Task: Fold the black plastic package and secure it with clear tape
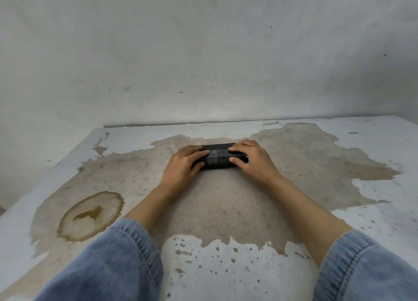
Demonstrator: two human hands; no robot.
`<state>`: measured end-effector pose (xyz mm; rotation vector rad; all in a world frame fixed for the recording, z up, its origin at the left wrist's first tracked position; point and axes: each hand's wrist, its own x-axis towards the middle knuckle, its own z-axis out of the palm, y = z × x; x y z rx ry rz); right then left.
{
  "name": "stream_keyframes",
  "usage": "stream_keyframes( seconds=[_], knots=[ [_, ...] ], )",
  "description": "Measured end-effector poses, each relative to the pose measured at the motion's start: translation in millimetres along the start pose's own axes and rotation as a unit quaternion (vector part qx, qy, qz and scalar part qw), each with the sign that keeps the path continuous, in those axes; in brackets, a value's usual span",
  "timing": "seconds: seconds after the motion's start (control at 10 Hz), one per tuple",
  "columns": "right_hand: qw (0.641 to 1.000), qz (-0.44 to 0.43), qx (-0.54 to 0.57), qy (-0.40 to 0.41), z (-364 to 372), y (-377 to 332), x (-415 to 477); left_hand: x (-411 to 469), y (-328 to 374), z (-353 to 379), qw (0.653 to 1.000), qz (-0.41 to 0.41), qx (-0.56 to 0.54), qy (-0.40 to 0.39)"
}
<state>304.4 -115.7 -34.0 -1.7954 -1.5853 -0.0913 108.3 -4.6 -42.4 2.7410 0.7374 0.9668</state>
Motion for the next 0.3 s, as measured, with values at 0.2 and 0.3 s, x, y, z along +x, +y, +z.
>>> stream_keyframes(
  seconds=[0.2,0.3],
  knots=[
    [1.000,-0.013,-0.019,0.003,4.9,-3.6,4.1,-1.5,-7.6,-7.7,1.000,0.007,-0.009,-0.028],
    [1.000,-0.004,-0.021,0.022,0.2,-5.9,8.3,2.2,-9.6,-21.4,0.998,-0.033,-0.001,-0.045]
  ],
)
